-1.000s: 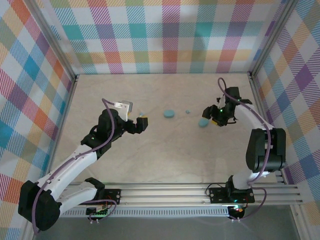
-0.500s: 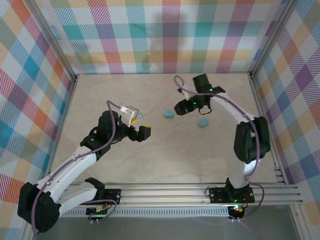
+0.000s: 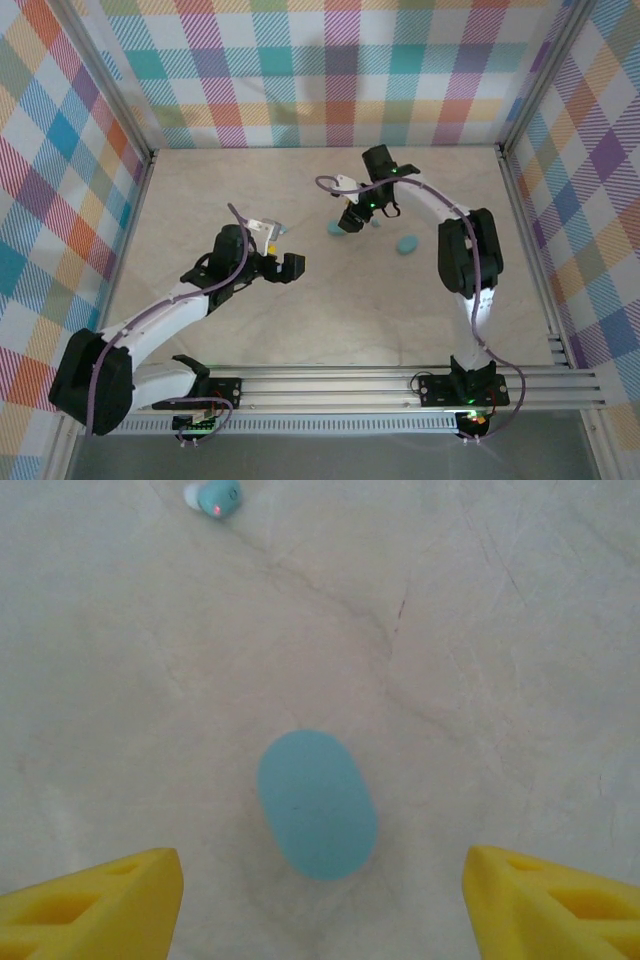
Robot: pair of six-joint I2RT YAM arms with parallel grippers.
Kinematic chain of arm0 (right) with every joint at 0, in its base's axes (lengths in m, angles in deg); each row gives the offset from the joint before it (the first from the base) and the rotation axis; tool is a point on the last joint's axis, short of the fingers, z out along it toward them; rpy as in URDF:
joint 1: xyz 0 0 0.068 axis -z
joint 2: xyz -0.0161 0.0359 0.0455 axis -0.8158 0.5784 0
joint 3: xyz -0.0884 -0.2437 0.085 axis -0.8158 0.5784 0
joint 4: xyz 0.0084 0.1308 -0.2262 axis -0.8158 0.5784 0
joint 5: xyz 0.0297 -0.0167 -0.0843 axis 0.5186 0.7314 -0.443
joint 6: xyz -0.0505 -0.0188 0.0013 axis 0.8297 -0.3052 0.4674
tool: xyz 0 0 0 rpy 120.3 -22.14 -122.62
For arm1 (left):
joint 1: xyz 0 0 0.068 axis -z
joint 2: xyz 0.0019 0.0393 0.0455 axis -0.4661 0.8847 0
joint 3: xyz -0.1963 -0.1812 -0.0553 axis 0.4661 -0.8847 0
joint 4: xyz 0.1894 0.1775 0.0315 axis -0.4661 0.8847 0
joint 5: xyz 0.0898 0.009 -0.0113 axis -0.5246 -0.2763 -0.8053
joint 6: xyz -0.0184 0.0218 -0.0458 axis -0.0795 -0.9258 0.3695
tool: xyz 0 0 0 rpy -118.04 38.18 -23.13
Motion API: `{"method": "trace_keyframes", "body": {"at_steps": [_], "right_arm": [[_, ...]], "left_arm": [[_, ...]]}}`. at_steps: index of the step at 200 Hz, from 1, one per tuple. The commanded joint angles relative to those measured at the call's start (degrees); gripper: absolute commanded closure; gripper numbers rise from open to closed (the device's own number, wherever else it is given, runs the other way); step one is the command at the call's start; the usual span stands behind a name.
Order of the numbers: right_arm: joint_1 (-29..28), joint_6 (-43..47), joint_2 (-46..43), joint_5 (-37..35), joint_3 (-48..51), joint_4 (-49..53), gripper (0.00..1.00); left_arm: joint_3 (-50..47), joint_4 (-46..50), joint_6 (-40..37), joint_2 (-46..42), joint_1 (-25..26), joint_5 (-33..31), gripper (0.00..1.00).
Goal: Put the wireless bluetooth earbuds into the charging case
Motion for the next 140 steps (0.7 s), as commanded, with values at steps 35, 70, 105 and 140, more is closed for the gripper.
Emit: {"method": "trace_keyframes", "body": {"at_steps": [35, 70, 105, 140], "right_arm": [[-2.26, 7.61, 7.42, -3.28, -5.8, 5.48, 0.26], [-3.12, 8.21, 11.15, -5.26, -9.04, 6.95, 0.26], [-3.43, 9.67, 14.21, -6.41, -11.99, 9.04, 0.27], [-3.67, 10.41, 15.99, -6.79, -13.57, 11.92, 0.35]], "left_arm": [[4.31, -0.1, 4.67, 7.15, -2.85, -1.87, 0.0], [5.14, -0.03, 4.92, 8.71, -3.82, -1.51, 0.0], [5.01, 0.56, 4.85, 8.79, -4.69, -1.45, 0.0], [4.67, 0.61, 4.31, 7.66, -5.49, -1.23, 0.0]]}}
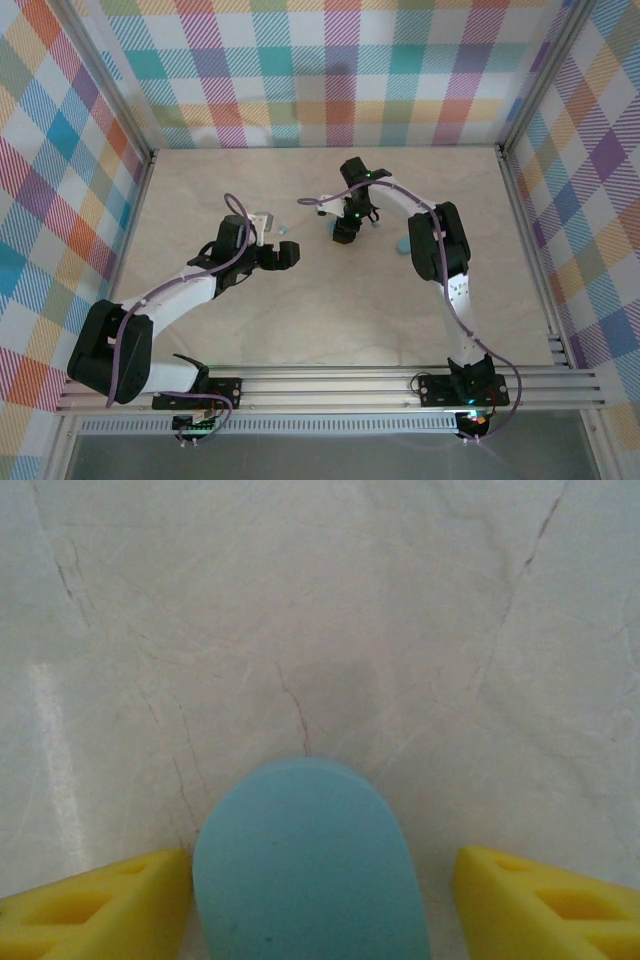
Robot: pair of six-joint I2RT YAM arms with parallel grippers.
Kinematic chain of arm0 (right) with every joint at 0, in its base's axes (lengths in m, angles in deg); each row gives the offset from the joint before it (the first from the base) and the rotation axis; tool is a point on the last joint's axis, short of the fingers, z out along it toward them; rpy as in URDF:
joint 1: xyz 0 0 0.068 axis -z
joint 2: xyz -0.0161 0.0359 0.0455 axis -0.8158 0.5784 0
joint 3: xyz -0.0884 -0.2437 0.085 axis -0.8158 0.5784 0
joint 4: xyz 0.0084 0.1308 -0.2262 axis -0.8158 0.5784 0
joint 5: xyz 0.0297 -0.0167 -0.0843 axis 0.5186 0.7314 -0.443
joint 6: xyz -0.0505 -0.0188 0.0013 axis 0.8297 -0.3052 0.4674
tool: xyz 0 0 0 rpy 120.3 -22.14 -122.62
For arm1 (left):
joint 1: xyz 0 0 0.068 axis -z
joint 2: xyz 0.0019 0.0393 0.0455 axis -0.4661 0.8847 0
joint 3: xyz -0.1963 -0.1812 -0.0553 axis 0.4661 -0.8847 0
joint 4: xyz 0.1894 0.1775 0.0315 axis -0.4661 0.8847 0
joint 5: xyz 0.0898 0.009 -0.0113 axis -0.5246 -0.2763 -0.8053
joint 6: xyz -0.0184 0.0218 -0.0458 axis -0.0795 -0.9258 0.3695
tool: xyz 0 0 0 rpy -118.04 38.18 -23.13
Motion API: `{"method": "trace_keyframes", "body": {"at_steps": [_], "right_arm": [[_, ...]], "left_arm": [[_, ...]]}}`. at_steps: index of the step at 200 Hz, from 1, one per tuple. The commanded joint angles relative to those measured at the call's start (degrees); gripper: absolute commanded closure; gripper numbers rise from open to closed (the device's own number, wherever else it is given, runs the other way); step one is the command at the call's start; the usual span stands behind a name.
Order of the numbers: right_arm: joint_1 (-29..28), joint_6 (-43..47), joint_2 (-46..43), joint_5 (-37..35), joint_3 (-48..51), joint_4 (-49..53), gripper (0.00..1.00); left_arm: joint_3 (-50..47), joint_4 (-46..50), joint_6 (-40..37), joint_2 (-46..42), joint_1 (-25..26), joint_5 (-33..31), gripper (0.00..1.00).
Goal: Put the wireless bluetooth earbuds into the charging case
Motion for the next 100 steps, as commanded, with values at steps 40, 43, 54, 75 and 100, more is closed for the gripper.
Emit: {"method": "trace_keyframes", "body": {"at_steps": [40, 43, 54, 75, 100], "right_arm": [[-1.59, 2.21, -1.18, -0.72, 3.69, 1.73, 0.46], [-1.71, 2.16, -1.57, -0.78, 4.36, 1.36, 0.47], [-2.16, 1.71, -2.89, -1.17, 6.63, -0.1, 0.49], [-3.19, -0.04, -5.03, -1.57, 9.87, -1.39, 0.54], [-4.56, -0.59, -7.35, -2.33, 14.08, -1.8, 0.6]], "left_arm": [[0.86, 1.13, -1.48, -3.06, -1.48, 0.43, 0.0], [0.93, 1.35, -1.66, -3.24, -1.52, 0.55, 0.0], [0.94, 1.9, -2.3, -4.09, -1.56, 0.65, 0.0], [0.68, 3.16, -3.08, -5.75, -1.56, -0.26, 0.0], [0.12, 4.94, -3.21, -7.55, -1.65, -1.97, 0.0]]}}
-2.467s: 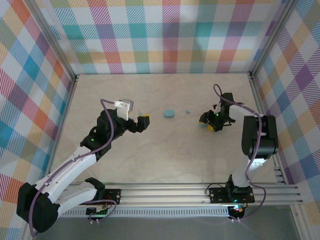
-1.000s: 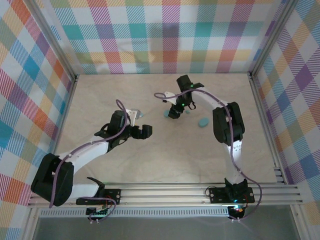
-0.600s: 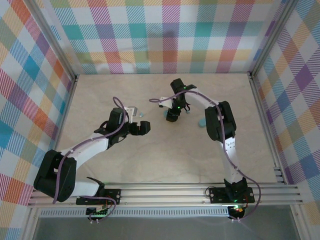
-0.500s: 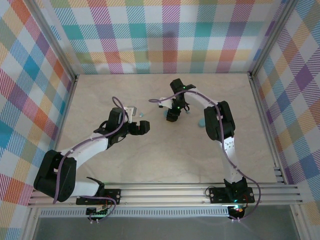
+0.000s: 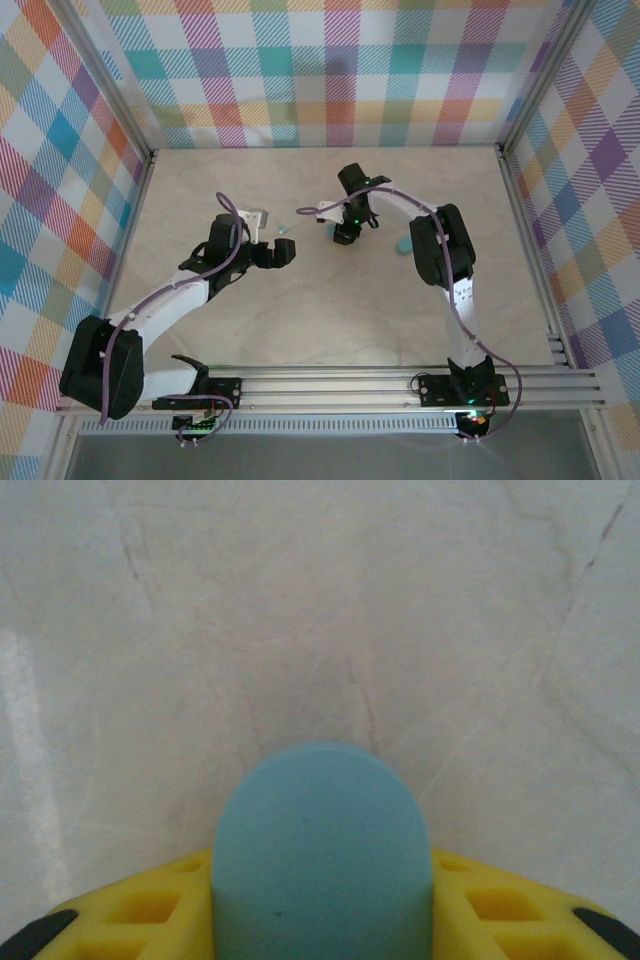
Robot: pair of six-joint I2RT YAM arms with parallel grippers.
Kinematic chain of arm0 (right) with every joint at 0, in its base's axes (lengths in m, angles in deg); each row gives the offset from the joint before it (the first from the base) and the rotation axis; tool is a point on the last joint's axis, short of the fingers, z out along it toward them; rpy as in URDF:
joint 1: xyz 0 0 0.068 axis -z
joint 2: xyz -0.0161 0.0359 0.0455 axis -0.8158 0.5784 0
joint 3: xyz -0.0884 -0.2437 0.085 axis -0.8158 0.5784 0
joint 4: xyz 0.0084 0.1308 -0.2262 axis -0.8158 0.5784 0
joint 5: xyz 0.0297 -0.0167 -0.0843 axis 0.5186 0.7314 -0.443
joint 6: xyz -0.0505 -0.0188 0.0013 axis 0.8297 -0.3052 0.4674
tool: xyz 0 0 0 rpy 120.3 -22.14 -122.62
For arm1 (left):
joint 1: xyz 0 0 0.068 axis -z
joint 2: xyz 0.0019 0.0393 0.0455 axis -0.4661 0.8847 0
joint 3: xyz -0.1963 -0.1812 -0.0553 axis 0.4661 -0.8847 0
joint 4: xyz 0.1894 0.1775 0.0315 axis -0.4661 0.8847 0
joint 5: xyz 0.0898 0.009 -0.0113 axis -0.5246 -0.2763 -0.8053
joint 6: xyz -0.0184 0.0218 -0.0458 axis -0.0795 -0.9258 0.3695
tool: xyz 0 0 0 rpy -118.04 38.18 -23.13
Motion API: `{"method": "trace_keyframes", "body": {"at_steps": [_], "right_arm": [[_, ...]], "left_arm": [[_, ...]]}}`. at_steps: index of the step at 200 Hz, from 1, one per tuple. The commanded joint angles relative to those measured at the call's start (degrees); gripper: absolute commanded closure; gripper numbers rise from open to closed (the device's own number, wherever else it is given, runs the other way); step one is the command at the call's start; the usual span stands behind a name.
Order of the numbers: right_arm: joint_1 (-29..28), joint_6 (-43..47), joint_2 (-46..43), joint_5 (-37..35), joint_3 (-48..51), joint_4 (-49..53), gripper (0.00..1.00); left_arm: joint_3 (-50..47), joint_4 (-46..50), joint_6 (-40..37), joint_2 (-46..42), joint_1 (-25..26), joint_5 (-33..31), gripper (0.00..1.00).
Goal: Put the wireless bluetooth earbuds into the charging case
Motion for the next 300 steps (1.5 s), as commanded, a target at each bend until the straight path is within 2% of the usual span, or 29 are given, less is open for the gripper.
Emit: {"method": "trace_keyframes", "body": {"at_steps": [1, 67, 121, 143, 163, 184, 219, 250, 300], "right_arm": [[-2.5, -0.78, -2.14, 0.33, 5.03, 3.84, 0.6], [-6.69, -6.01, -9.55, 0.83, 14.27, 1.41, 0.7], [-9.85, -9.65, -15.56, 2.3, 20.79, -0.46, 0.75], [-9.84, -10.66, -19.26, 5.57, 21.91, 0.59, 0.76], [-9.86, -11.67, -23.14, 8.88, 21.46, 2.5, 0.76], [-9.86, -13.85, -25.78, 12.48, 18.77, 6.4, 0.76], [-9.86, -15.27, -29.7, 17.82, 14.26, 12.35, 0.76], [-10.32, -15.56, -34.22, 19.33, 12.16, 16.07, 0.76], [-13.86, -12.61, -42.18, 18.02, 12.01, 19.09, 0.77]], "left_arm": [[0.05, 2.69, -1.42, -2.43, -0.73, -1.73, 0.0], [-3.56, 2.88, -1.84, -8.16, -0.73, 0.7, 0.0], [-6.58, 2.55, -3.54, -14.55, -0.73, 3.47, 0.0], [-7.94, 0.66, -6.06, -18.29, -0.73, 7.94, 0.0], [-10.43, -6.13, -8.21, -23.06, -0.73, 15.41, 0.01], [-10.57, -11.5, -9.28, -26.14, -0.65, 19.46, 0.01], [-6.94, -9.79, -15.48, -27.58, -0.38, 25.03, 0.01], [-5.45, -9.76, -20.16, -28.37, 0.71, 27.81, 0.02], [0.1, -4.47, -24.33, -25.83, 2.52, 36.28, 0.15]]}}
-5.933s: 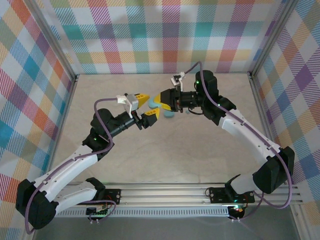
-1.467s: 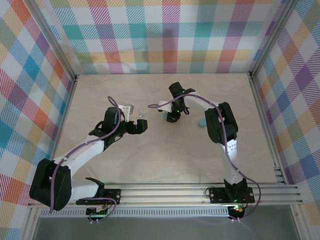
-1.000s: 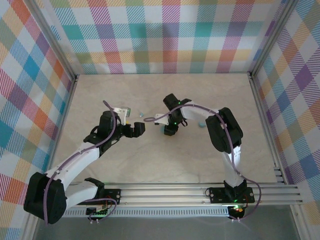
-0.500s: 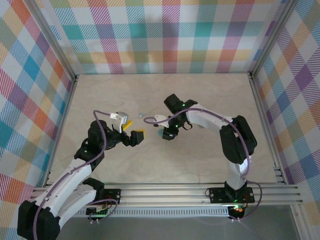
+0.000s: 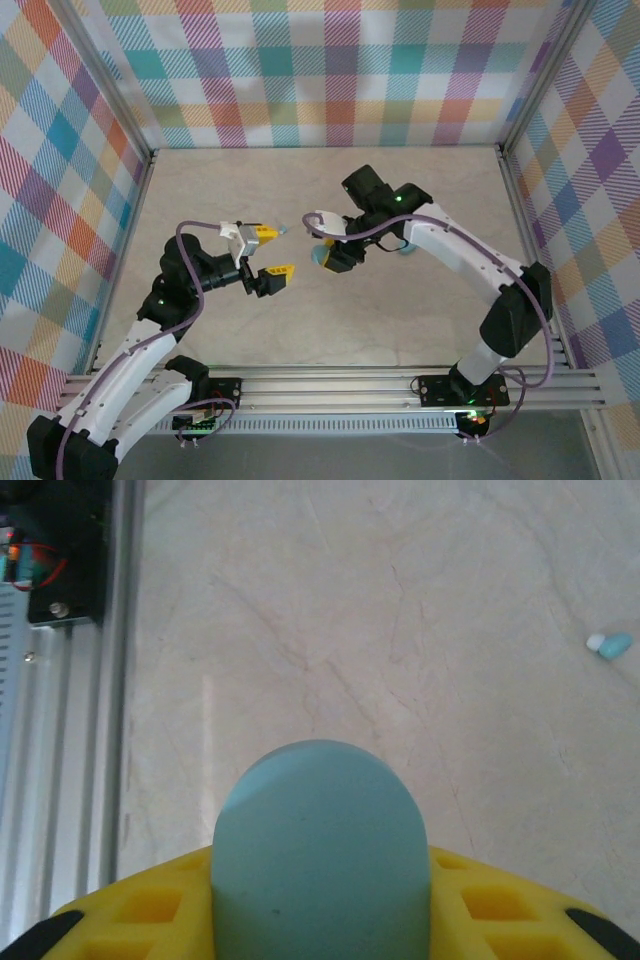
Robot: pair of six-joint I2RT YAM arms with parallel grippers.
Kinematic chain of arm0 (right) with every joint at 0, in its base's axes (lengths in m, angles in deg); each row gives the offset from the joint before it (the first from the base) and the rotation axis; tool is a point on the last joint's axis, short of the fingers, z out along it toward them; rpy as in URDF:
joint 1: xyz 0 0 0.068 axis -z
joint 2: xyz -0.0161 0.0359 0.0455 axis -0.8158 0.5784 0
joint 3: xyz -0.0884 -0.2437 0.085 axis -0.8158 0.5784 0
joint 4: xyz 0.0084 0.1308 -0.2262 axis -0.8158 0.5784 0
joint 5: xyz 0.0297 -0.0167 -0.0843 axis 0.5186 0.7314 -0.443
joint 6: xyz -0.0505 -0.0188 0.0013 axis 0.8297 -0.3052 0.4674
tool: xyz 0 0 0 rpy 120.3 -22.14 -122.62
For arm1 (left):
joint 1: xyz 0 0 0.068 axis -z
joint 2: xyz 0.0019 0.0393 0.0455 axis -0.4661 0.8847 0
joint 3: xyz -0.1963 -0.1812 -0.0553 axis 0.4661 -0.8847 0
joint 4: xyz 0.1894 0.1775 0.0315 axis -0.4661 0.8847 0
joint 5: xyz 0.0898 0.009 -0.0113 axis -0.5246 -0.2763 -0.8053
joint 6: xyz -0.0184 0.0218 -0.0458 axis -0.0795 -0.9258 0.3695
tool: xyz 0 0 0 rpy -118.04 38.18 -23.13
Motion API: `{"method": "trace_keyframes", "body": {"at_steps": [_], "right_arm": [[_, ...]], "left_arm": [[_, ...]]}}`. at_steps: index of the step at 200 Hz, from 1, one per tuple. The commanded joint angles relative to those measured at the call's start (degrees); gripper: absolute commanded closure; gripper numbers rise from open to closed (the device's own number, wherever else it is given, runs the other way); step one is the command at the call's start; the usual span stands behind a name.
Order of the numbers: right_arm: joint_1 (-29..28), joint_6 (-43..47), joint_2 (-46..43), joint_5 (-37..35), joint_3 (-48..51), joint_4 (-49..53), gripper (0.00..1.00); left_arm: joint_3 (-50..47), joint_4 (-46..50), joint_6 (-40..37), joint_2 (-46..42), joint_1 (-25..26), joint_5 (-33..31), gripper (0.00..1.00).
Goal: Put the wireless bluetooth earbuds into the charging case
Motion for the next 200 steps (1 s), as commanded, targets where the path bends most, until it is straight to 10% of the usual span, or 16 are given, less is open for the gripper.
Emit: {"method": "trace_keyframes", "body": {"at_steps": [1, 200], "right_arm": [[-1.95, 1.76, -4.08, 2.34, -1.58, 3.58, 0.77], [-5.39, 5.39, -9.87, 1.02, -1.49, 4.26, 0.78]], "left_arm": [[3.51, 1.36, -3.49, 1.33, 1.23, 7.12, 0.16], [9.08, 5.3, -9.21, 12.08, 12.3, 1.98, 0.34]]}}
